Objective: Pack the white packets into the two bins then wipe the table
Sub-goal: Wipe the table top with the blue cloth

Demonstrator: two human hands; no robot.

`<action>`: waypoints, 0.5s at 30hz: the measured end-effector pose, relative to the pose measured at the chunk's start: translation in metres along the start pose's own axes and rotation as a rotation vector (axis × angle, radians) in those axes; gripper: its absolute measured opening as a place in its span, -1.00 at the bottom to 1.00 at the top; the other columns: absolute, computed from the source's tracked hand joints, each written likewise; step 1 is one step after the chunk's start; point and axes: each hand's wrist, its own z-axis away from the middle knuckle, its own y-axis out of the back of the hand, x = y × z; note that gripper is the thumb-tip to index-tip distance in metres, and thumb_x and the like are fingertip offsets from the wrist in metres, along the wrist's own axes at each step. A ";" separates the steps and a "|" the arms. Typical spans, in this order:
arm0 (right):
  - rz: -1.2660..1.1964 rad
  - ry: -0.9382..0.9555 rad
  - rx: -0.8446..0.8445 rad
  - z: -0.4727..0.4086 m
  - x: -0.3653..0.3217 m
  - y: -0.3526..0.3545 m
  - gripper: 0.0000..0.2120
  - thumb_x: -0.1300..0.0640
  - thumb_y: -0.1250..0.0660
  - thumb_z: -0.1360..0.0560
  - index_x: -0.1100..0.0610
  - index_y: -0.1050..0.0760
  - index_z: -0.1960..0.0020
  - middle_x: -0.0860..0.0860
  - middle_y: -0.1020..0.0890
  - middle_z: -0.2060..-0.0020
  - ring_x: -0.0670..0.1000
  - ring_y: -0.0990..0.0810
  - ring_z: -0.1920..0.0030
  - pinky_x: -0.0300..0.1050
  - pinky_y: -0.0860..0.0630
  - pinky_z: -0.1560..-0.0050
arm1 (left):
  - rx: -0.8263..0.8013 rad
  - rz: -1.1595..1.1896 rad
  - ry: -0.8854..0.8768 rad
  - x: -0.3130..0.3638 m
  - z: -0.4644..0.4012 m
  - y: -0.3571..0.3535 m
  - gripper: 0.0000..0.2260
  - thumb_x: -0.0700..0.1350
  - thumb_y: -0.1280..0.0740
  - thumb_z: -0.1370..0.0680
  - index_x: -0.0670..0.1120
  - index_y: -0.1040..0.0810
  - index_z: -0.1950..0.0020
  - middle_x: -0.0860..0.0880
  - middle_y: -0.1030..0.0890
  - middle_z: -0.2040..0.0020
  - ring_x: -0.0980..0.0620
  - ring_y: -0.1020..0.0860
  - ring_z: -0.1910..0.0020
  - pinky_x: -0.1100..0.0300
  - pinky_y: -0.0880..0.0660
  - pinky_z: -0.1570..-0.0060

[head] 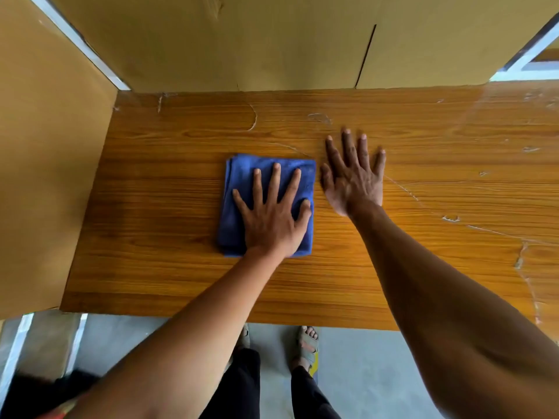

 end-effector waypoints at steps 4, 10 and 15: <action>0.008 -0.013 0.035 -0.005 -0.001 -0.002 -0.39 -0.25 0.19 -0.70 -0.17 0.17 -0.71 -0.05 0.17 -0.71 0.12 0.21 -0.70 0.39 0.14 -0.62 | 0.021 0.041 0.019 0.001 -0.103 0.011 -0.39 0.38 0.03 -0.64 0.30 -0.05 -0.70 0.08 -0.01 -0.74 -0.17 0.06 -0.71 -0.57 0.13 -0.48; 0.015 -0.025 0.048 -0.007 0.000 -0.003 -0.39 -0.28 0.21 -0.70 -0.17 0.18 -0.71 -0.05 0.18 -0.71 0.10 0.23 -0.70 0.39 0.13 -0.62 | -0.003 0.015 0.007 0.000 -0.128 0.012 -0.39 0.38 0.07 -0.66 0.28 0.01 -0.71 0.07 0.04 -0.75 -0.18 0.11 -0.72 -0.52 0.14 -0.52; 0.004 -0.023 0.039 -0.007 -0.001 -0.001 -0.39 -0.28 0.21 -0.71 -0.17 0.17 -0.72 -0.06 0.17 -0.71 0.10 0.23 -0.70 0.38 0.14 -0.62 | 0.033 0.007 -0.021 0.002 -0.033 0.002 -0.39 0.35 0.01 -0.67 0.26 -0.03 -0.72 0.06 -0.01 -0.75 -0.17 0.05 -0.72 -0.49 0.08 -0.53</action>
